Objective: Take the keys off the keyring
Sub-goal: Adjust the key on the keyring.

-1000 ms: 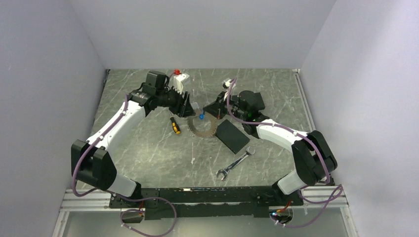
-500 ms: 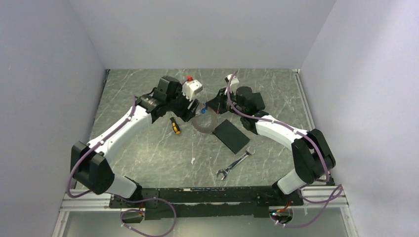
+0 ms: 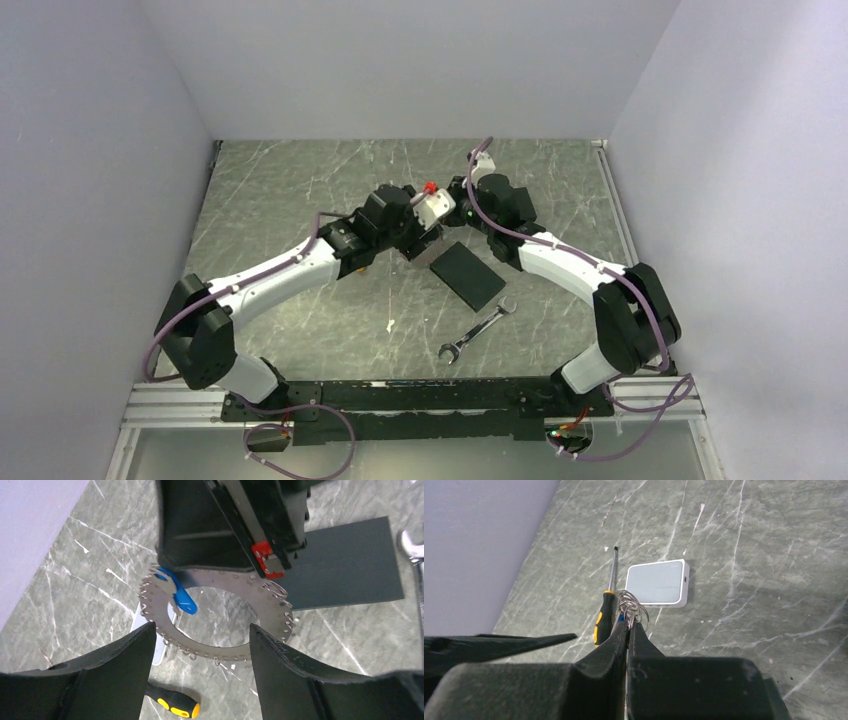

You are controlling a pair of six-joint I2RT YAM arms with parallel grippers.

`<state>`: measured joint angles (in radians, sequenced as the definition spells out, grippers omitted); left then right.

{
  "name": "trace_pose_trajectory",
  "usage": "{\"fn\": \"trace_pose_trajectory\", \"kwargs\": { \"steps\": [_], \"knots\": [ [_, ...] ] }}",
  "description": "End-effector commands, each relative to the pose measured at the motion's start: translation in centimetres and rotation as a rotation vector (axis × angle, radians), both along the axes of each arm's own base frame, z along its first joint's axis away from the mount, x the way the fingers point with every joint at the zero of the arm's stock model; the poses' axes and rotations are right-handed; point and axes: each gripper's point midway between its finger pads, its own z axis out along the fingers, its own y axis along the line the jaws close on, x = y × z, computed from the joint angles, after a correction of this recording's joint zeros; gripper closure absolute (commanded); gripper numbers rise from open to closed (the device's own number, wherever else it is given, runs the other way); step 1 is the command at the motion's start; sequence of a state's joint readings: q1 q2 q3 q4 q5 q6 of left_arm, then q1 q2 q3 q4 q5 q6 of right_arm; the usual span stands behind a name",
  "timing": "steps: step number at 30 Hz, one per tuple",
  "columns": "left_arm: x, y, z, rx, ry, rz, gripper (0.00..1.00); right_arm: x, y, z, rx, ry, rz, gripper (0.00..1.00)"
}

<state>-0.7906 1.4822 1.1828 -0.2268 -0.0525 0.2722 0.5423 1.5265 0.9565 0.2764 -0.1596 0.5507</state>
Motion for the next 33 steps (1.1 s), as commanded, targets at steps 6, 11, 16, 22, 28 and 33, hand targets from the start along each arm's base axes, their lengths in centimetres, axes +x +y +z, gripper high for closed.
{"fn": "trace_pose_trajectory", "kwargs": {
  "steps": [6,11,16,22,28,33],
  "knots": [
    [2.1,-0.9,1.8,0.010,-0.271,0.009,0.31,-0.8,0.3,5.9,0.147,-0.075,0.004,1.00],
    [2.7,-0.6,2.4,0.033,-0.325,0.022,0.37,-1.0,0.3,6.1,0.156,-0.072,0.007,1.00],
    [3.3,-0.8,2.5,0.057,-0.363,0.026,0.40,-1.4,0.6,6.0,0.175,-0.048,0.016,1.00],
    [3.8,-1.0,1.6,0.091,-0.377,0.025,0.40,-1.6,0.7,6.1,0.183,-0.042,0.024,1.00],
    [4.1,-0.9,1.2,0.098,-0.373,0.038,0.50,-1.7,0.8,5.9,0.186,-0.041,0.034,1.00],
    [3.8,-0.6,1.3,0.092,-0.352,0.040,0.71,-1.8,0.8,5.7,0.184,-0.043,0.041,1.00]
  ]
}}
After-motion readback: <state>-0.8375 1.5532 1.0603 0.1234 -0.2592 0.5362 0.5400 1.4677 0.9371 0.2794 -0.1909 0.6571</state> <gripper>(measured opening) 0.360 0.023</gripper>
